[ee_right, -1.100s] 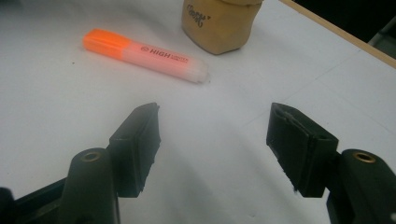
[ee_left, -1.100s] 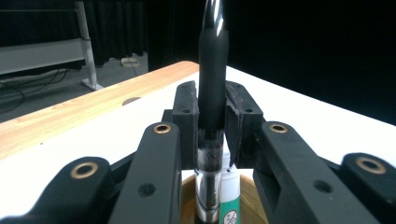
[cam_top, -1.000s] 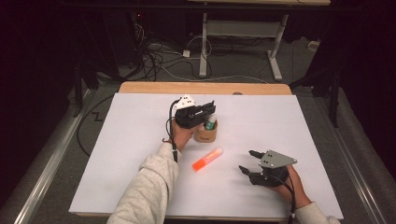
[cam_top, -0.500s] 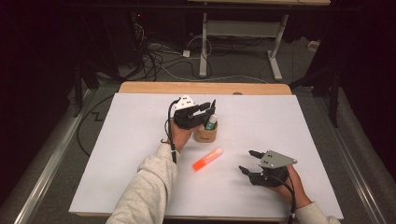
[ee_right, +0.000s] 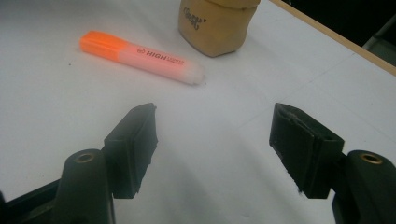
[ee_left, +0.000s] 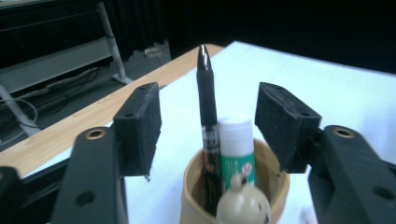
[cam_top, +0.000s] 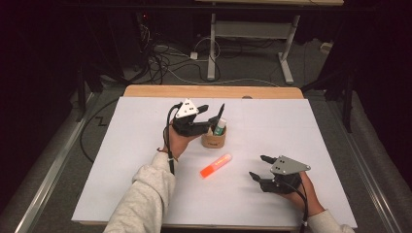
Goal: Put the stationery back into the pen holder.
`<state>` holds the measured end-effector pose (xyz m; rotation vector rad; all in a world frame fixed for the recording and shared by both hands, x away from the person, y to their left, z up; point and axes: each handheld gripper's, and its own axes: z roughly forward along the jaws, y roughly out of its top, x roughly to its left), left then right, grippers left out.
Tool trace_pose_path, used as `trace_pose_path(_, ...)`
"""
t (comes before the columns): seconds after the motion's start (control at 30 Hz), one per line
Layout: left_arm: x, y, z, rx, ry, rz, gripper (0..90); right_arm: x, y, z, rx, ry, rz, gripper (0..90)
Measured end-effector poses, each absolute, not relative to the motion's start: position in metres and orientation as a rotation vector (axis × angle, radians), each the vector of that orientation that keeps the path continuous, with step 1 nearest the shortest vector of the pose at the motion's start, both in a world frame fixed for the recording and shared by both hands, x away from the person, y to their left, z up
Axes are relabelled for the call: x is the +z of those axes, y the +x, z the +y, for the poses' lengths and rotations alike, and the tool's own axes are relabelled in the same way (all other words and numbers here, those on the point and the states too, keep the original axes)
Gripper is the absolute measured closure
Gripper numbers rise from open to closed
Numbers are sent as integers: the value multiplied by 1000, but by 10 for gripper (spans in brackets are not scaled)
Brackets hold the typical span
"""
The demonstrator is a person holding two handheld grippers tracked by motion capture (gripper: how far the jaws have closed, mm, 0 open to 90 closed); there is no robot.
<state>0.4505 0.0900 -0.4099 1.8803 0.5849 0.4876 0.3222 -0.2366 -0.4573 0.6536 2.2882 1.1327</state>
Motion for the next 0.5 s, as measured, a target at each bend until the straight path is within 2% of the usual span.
trace_pose_path(0.13, -408, 440, 96, 540, 1895, 558, 392, -457, 322, -237, 1150, 655, 2280, 315)
trace_pose_path(0.2, -407, 436, 97, 555, 1907, 560, 344, -457, 322, -237, 1153, 655, 2277, 307)
trace_pose_path(0.3, -408, 431, 98, 541, 1956, 532, 342, -457, 321, -237, 1164, 653, 2270, 306)
trace_pose_path(0.37, -410, 426, 98, 555, 1971, 526, 299, -457, 321, -237, 1175, 648, 2268, 308)
trace_pose_path(0.5, -411, 417, 102, 602, 1981, 515, 273, -457, 320, -236, 1187, 632, 2258, 307)
